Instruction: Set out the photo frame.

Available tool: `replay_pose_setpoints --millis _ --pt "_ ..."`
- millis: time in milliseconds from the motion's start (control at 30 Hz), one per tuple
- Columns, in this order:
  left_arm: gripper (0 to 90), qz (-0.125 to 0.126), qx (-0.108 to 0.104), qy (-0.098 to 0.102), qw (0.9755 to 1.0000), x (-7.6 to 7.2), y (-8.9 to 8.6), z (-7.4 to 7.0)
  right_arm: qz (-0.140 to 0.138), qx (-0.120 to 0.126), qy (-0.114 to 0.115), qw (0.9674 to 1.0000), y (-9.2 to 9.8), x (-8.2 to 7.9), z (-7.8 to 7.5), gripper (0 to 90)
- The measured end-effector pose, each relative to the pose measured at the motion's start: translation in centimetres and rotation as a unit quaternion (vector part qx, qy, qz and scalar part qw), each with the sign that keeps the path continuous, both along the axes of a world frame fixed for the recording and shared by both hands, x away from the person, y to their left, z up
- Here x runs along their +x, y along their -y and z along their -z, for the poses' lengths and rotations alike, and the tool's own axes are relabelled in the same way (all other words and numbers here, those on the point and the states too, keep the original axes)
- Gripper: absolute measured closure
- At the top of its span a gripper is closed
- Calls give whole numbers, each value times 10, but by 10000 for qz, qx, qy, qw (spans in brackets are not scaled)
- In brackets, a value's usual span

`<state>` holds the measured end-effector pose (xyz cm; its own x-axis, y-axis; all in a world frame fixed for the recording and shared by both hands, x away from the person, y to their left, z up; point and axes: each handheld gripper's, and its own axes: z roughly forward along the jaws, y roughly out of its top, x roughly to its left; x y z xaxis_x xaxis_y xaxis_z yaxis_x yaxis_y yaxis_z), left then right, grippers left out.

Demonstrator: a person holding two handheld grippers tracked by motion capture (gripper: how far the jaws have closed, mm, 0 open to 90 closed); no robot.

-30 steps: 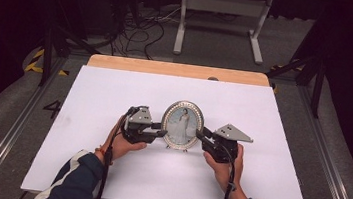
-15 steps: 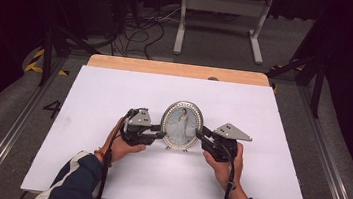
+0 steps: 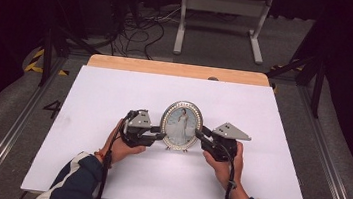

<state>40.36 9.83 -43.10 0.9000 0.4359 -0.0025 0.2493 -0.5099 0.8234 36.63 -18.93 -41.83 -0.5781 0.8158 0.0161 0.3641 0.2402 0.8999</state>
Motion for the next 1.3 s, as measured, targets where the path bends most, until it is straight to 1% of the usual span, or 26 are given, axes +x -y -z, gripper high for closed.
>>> replay_pose_setpoints --millis 300,367,433,600,800,900,1033,1167,1300 --pt "721 2 34 11 10000 -2 0 1 -30 -2 -31 10000 1 0 2 724" --pt "720 -5 -1 4 10000 -2 1 2 -52 2 -36 10000 2 1 2 716" --pt "720 -6 20 24 10000 -2 1 2 -87 -73 -50 9999 1 1 3 709" --pt "720 -27 58 72 10000 -3 1 1 -120 -239 -2 9996 0 -1 4 709" --pt "720 -5 142 145 9998 -5 1 1 -135 -295 -9 9995 0 -2 4 711" --pt "719 -8 117 138 9998 -5 1 1 -140 -287 -5 9995 1 -3 3 713" --pt "715 -30 169 219 9996 -6 1 1 -108 -307 43 9995 3 -4 2 719" --pt "703 -71 150 251 9995 -7 1 0 -135 -311 27 9994 3 -4 2 718" --pt "696 -104 154 292 9994 -8 -1 -2 -135 -378 72 9992 4 -5 1 708"
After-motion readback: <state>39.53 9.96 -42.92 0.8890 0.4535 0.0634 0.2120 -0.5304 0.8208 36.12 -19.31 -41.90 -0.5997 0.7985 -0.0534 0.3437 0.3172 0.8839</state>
